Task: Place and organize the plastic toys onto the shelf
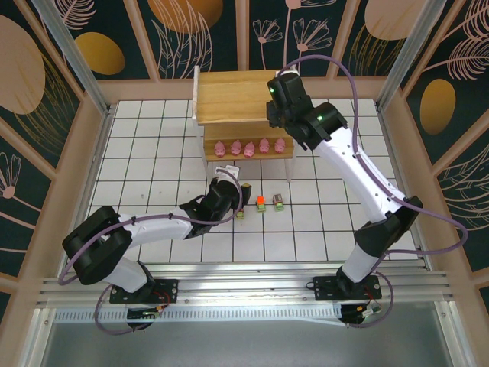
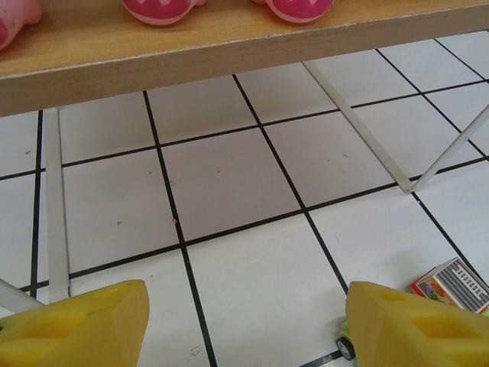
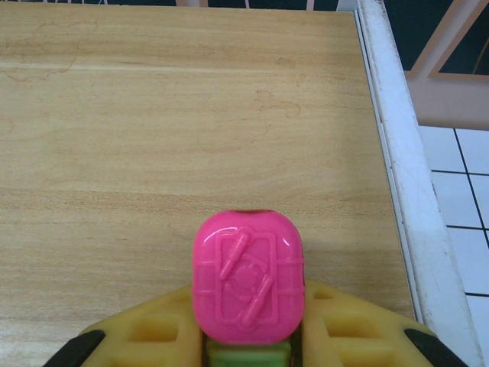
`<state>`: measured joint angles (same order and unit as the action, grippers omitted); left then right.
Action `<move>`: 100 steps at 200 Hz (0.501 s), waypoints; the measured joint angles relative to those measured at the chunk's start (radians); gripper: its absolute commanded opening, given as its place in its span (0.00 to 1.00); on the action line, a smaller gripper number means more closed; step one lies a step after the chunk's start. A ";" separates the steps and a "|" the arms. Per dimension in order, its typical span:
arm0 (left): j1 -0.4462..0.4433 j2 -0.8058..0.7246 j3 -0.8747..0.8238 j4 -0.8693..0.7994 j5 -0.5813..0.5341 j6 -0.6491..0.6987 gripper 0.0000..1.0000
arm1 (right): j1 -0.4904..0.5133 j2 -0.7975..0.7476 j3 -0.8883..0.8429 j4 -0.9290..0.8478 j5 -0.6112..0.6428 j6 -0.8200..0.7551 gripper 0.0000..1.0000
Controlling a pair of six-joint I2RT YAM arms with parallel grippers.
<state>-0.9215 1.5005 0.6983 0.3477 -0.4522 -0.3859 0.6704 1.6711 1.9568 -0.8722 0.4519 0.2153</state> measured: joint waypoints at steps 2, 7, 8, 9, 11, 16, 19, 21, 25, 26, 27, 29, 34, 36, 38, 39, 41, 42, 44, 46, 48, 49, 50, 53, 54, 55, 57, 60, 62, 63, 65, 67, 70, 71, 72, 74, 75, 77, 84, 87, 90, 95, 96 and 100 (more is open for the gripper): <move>0.000 0.000 0.000 0.000 0.000 0.000 0.69 | 0.000 0.000 0.000 0.000 0.000 0.000 0.29; 0.000 0.000 0.000 0.000 0.000 0.000 0.69 | -0.001 0.000 0.000 0.000 0.000 0.000 0.30; 0.000 -0.001 0.000 0.000 0.000 0.000 0.69 | -0.001 0.000 0.000 0.000 0.000 0.000 0.30; 0.000 -0.001 0.000 0.000 0.000 0.000 0.69 | -0.001 0.001 0.000 0.000 0.000 0.000 0.30; 0.000 -0.002 0.000 0.000 0.000 0.000 0.69 | -0.001 0.001 0.000 0.000 0.000 0.000 0.30; 0.000 -0.002 0.000 0.000 0.000 0.000 0.69 | -0.001 0.001 0.000 0.000 0.000 0.000 0.31; 0.000 -0.003 0.000 0.000 0.000 0.000 0.69 | -0.001 0.001 0.000 0.000 0.000 0.000 0.31; 0.000 -0.004 0.000 0.000 0.000 0.000 0.69 | -0.002 0.001 0.000 0.000 0.000 0.000 0.31; 0.000 -0.005 0.000 0.000 0.000 0.000 0.69 | -0.003 0.001 0.000 0.000 0.000 0.000 0.32; 0.000 -0.005 0.000 0.000 0.000 0.000 0.69 | -0.003 0.002 0.000 0.000 0.000 0.000 0.32; 0.000 -0.006 0.000 0.000 0.000 0.000 0.69 | -0.003 0.002 0.000 0.000 0.000 0.000 0.32; 0.000 -0.006 0.000 0.000 0.000 0.000 0.69 | -0.003 0.002 0.000 0.000 0.000 0.000 0.32; 0.000 -0.008 0.000 0.000 0.000 0.000 0.69 | -0.003 0.002 0.001 0.000 0.000 0.000 0.33; 0.000 -0.008 0.000 0.000 0.000 0.000 0.69 | -0.003 0.002 0.001 0.000 0.000 0.000 0.34; 0.000 -0.008 0.000 0.000 0.000 0.000 0.69 | -0.003 0.003 0.002 0.000 0.000 0.000 0.34; 0.000 -0.008 0.000 0.000 0.000 0.000 0.69 | -0.003 0.004 0.002 0.000 0.000 0.000 0.34; 0.000 -0.009 0.000 0.000 0.000 0.000 0.69 | -0.004 0.004 0.004 0.000 0.000 0.000 0.35; 0.000 -0.009 0.000 0.000 0.000 0.000 0.69 | -0.004 0.004 0.004 0.000 0.000 0.000 0.35; 0.000 -0.009 0.000 0.000 0.000 0.000 0.69 | -0.004 0.005 0.005 0.000 0.000 0.000 0.35; 0.000 -0.009 0.000 0.000 0.000 0.000 0.69 | -0.004 0.006 0.006 0.000 -0.001 0.001 0.36; 0.000 -0.010 0.000 0.000 0.000 0.000 0.69 | -0.004 0.006 0.007 0.000 0.000 0.000 0.36; 0.000 -0.010 0.000 0.000 0.000 0.000 0.69 | -0.004 0.007 0.007 0.000 0.000 0.000 0.36; 0.000 -0.010 0.000 0.000 0.000 0.000 0.69 | -0.005 0.008 0.007 0.000 -0.001 0.000 0.36; 0.000 -0.010 0.000 0.000 0.000 0.000 0.69 | -0.005 0.008 0.009 0.000 -0.001 0.002 0.37; 0.000 -0.010 0.000 0.000 0.000 0.000 0.69 | -0.005 0.009 0.009 0.000 0.000 0.002 0.37; 0.000 -0.010 0.000 0.000 0.000 0.000 0.69 | -0.005 0.009 0.009 0.000 -0.001 0.000 0.37; 0.000 -0.010 0.000 0.000 0.000 0.000 0.69 | -0.005 0.010 0.010 0.000 -0.001 0.000 0.37; 0.000 -0.010 0.000 0.000 0.000 0.000 0.69 | -0.005 0.011 0.011 0.000 -0.001 0.002 0.38; 0.000 -0.010 0.000 0.000 0.000 0.000 0.69 | -0.005 0.012 0.012 0.000 -0.001 0.001 0.38; 0.000 -0.010 0.000 0.000 0.000 0.000 0.69 | -0.005 0.012 0.013 0.000 -0.001 0.000 0.38; 0.000 -0.010 0.000 0.000 0.000 0.000 0.69 | -0.006 0.013 0.013 0.000 -0.001 0.000 0.38; 0.000 -0.010 0.000 0.000 0.000 0.000 0.69 | -0.006 0.014 0.014 0.000 -0.001 0.002 0.38; 0.000 -0.010 0.000 0.000 0.000 0.000 0.69 | -0.006 0.014 0.014 0.000 -0.001 0.000 0.39; 0.000 -0.010 0.000 0.000 0.000 0.000 0.69 | -0.006 0.014 0.015 0.000 -0.001 0.000 0.39; 0.000 -0.010 0.000 0.000 0.000 0.000 0.69 | -0.006 0.014 0.016 -0.001 -0.001 0.001 0.39; 0.000 -0.010 0.000 0.000 0.000 0.000 0.69 | -0.006 0.015 0.016 -0.001 -0.001 0.002 0.39; 0.000 -0.010 0.000 0.000 0.000 0.000 0.69 | -0.006 0.015 0.016 -0.001 -0.001 0.001 0.39; 0.000 -0.010 0.000 0.000 0.000 0.000 0.69 | -0.006 0.015 0.017 -0.001 -0.001 0.000 0.39; 0.000 -0.010 0.000 0.000 0.000 0.000 0.69 | -0.006 0.016 0.019 -0.001 -0.001 0.000 0.40; 0.000 -0.010 0.000 0.000 0.000 0.000 0.69 | -0.006 0.016 0.020 -0.001 -0.001 0.000 0.41; 0.000 -0.010 0.000 0.000 0.000 0.000 0.69 | -0.006 0.016 0.022 -0.001 -0.001 0.000 0.41; 0.000 -0.010 0.000 0.000 0.000 0.000 0.69 | -0.006 0.016 0.025 -0.001 -0.001 0.000 0.41; 0.000 -0.010 0.000 0.000 0.000 0.000 0.69 | -0.006 0.016 0.026 -0.001 -0.001 0.000 0.41; 0.000 -0.010 0.000 0.000 0.000 0.000 0.69 | -0.006 0.016 0.029 -0.001 -0.001 0.000 0.41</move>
<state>-0.9215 1.4910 0.6983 0.3477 -0.4526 -0.3859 0.6647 1.6871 1.9862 -0.8734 0.4511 0.2153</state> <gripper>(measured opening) 0.690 0.405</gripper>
